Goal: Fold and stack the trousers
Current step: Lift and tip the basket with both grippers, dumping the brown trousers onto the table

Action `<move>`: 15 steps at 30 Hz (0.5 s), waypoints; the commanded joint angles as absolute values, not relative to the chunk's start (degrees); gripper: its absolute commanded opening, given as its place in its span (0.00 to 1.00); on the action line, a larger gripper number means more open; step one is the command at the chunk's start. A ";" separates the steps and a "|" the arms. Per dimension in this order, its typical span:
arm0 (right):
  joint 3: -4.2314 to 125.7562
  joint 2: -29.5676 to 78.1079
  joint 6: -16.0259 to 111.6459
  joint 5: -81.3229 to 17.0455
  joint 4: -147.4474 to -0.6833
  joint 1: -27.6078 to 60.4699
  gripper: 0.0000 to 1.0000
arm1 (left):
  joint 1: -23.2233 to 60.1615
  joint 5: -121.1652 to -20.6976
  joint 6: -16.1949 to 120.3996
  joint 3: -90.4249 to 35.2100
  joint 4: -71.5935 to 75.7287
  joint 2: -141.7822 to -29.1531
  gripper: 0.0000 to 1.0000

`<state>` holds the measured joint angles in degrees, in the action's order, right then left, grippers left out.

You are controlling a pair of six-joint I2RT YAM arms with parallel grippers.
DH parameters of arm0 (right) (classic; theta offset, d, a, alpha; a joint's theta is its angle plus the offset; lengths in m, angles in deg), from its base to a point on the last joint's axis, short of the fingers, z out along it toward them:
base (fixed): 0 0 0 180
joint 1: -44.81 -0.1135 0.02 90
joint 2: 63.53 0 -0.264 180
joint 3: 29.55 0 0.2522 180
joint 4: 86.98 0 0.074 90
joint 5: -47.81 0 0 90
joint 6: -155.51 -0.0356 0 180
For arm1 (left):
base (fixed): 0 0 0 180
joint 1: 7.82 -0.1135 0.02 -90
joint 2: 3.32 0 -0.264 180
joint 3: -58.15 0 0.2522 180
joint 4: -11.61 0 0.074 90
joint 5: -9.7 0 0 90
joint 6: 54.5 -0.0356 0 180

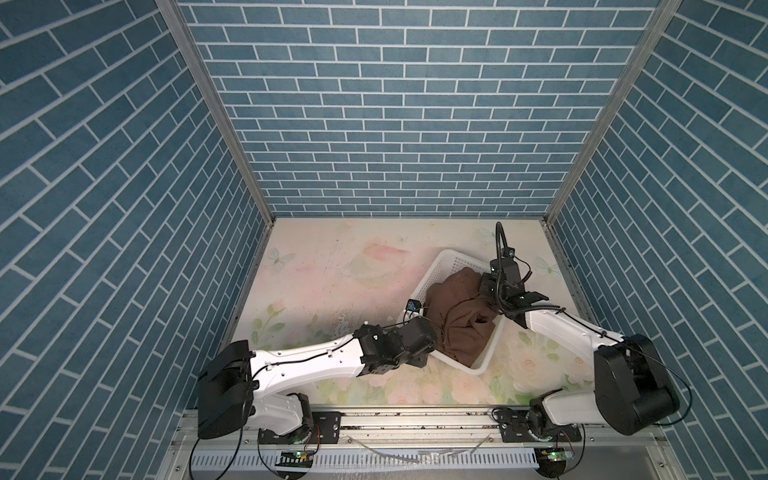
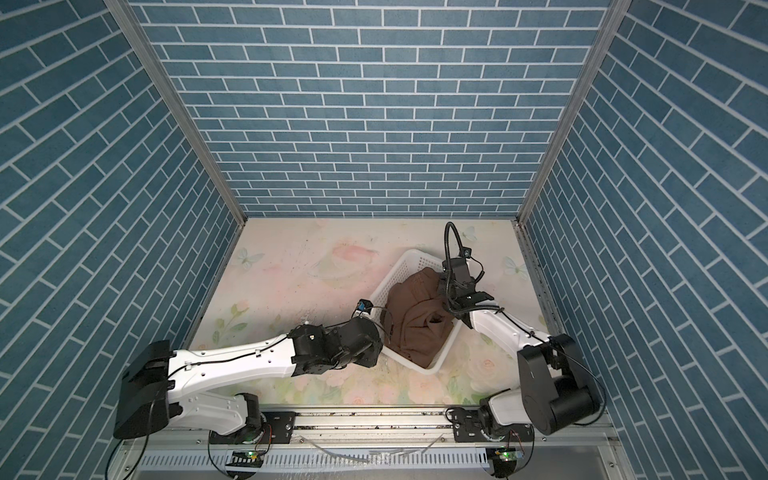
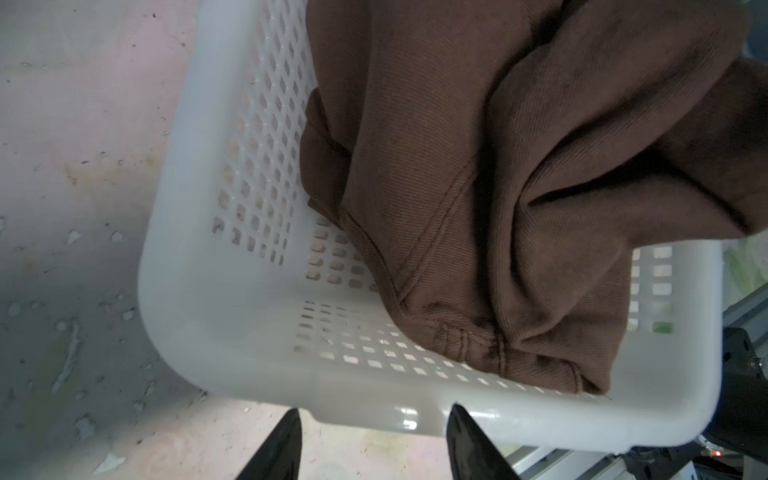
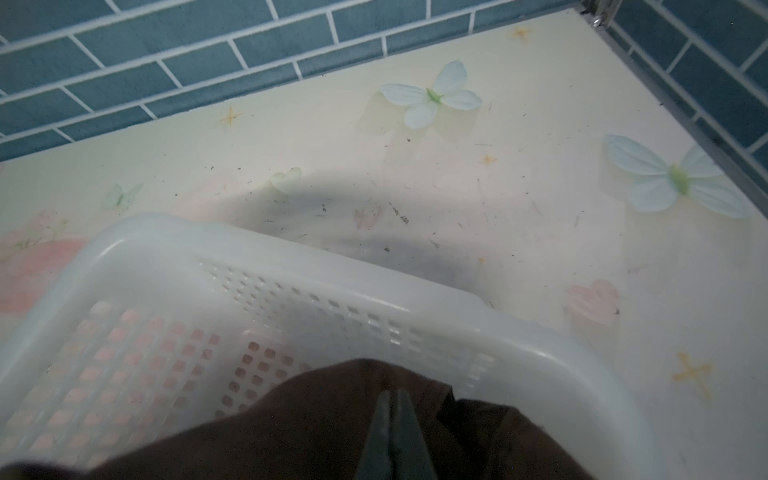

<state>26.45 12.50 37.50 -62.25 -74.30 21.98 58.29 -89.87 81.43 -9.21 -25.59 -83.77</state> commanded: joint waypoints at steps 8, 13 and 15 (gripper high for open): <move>19.57 -1.15 39.96 -67.94 -67.72 23.29 0.23 | 46.74 -74.19 74.47 -19.86 -10.28 -101.78 0.53; 21.37 1.61 42.53 -64.12 -65.78 23.33 0.55 | 40.77 -68.83 74.11 -30.02 -10.21 -110.34 0.52; 22.74 3.71 42.83 -62.46 -65.08 23.37 0.75 | 39.17 -68.36 74.44 -31.92 -10.81 -111.32 0.53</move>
